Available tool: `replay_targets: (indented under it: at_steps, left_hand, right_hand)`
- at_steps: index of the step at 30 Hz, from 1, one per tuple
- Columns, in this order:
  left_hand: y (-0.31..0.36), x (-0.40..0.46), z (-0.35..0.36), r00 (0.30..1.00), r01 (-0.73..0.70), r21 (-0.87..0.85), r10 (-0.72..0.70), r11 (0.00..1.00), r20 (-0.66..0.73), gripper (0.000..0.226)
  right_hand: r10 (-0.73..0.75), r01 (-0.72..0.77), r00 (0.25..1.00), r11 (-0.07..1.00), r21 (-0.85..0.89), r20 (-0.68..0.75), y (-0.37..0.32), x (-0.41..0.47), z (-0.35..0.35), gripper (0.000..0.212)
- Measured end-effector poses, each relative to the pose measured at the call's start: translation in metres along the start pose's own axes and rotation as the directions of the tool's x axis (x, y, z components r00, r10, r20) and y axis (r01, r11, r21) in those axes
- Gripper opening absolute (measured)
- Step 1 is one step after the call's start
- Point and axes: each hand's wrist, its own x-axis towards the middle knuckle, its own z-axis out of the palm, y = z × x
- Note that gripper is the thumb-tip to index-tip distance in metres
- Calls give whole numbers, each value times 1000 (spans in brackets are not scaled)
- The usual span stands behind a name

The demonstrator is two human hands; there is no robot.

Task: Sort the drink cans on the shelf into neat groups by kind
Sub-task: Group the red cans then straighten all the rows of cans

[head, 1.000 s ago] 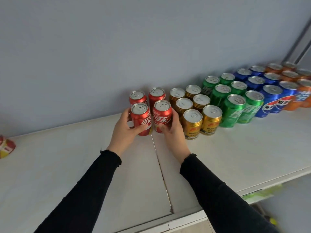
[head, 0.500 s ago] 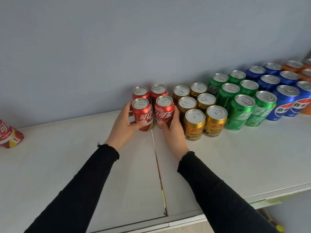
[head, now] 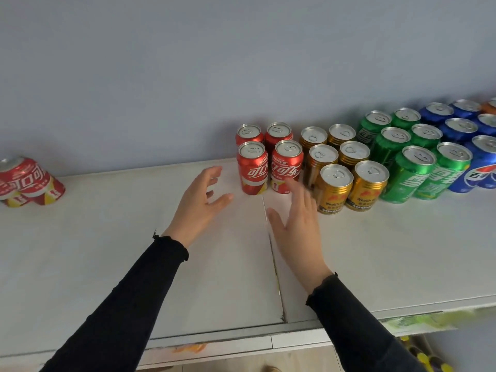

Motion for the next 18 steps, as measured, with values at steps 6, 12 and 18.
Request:
replay_targets:
  at_steps: [6,12,18]
  left_hand:
    - [-34,-46,-88,996,-43,255,62,966,-68,41]
    - [-91,-85,-208,958,-3,308,92,951,-273,36]
    - [-165,-87,-331,880,13,299,131,954,-456,49]
  right_hand:
    - [-247,263,960,957,-125,132,-63,0,52,51]
    - [-343,379,894,922,-80,288,-145,-5,152,47]
    - [-295,287,883,955,77,364,-243,-7,271,59]
